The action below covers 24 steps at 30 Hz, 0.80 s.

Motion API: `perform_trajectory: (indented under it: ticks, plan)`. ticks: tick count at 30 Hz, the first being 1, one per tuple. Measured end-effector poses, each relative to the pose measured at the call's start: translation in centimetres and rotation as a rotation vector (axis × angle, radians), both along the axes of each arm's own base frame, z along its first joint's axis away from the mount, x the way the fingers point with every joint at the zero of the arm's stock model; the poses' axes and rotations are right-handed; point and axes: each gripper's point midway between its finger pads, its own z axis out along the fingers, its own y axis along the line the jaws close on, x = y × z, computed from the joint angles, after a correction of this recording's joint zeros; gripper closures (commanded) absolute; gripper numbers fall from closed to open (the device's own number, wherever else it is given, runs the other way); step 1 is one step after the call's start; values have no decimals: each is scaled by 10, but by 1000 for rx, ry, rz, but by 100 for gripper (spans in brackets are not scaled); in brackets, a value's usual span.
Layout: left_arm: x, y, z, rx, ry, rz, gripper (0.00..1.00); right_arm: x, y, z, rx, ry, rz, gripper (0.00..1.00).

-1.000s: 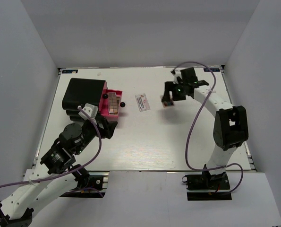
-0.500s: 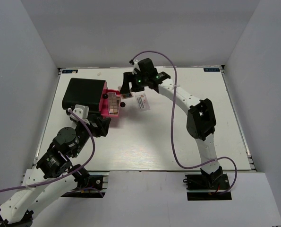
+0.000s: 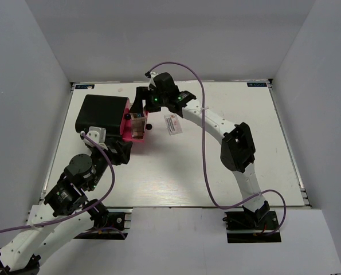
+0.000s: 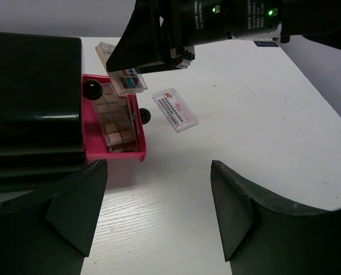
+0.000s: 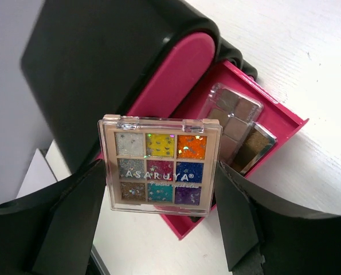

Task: Organize the makeup

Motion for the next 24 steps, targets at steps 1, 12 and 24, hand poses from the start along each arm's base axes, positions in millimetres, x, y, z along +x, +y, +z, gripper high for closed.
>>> perform_trajectory:
  ticks: [1, 12, 24]
  plan:
    - [0, 0, 0, 0, 0, 0, 18, 0, 2, -5, -4, 10, -4, 89]
    - [-2, 2, 3, -10, -10, 2, 18, -1, 9, -36, -38, 76, -53, 88]
    - [-3, 3, 4, -14, -15, 2, 18, -6, 1, -53, -58, 113, -74, 85]
